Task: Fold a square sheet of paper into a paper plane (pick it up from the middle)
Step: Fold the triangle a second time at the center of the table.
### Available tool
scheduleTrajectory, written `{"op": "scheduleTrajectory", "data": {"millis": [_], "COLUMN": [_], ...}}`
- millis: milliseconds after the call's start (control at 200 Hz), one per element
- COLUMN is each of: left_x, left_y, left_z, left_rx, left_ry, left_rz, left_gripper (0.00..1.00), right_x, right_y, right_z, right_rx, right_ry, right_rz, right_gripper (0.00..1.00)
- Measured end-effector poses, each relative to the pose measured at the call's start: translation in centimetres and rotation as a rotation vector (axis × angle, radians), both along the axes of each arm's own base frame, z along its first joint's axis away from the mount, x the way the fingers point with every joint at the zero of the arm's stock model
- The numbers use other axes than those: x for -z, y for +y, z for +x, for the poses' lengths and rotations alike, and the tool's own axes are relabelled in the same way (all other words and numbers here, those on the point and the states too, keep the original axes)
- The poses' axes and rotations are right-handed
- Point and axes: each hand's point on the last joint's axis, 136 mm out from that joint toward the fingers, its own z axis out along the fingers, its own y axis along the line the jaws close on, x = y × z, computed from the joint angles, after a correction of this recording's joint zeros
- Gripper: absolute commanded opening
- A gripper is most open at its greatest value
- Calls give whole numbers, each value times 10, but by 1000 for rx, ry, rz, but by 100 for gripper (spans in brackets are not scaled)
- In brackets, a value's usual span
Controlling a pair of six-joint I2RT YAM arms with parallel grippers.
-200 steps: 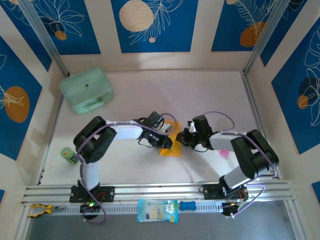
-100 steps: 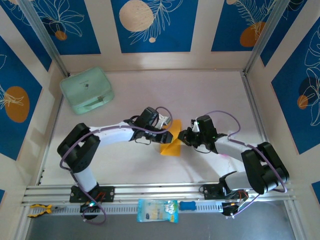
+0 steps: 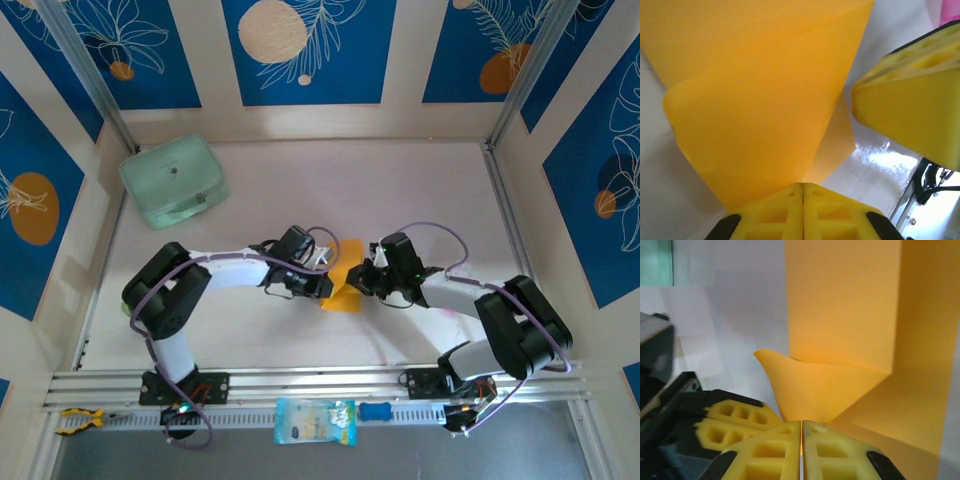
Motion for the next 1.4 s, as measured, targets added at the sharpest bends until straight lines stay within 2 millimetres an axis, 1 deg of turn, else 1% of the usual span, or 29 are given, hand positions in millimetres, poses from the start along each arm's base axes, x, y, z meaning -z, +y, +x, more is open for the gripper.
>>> {"op": "scheduleTrajectory", "data": {"millis": [305, 660, 885, 1035, 1395], "left_x": [20, 20, 20, 19, 20], "left_y": [1, 0, 0, 2, 15], "left_z": [-6, -6, -6, -7, -20], "left_rx": [12, 34, 35, 37, 51], "left_ry": [55, 49, 49, 49, 87], "left_rz": [24, 22, 21, 27, 77], "left_gripper": [8, 10, 11, 11, 10], "right_x": [0, 15, 40, 40, 39], "right_y": [1, 11, 7, 9, 9], "right_z": [3, 15, 16, 18, 20], "right_rx": [17, 6, 14, 5, 1], "right_ry": [-4, 36, 86, 81, 70], "right_rz": [-5, -17, -42, -28, -6], "right_gripper": [9, 7, 5, 4, 4]}}
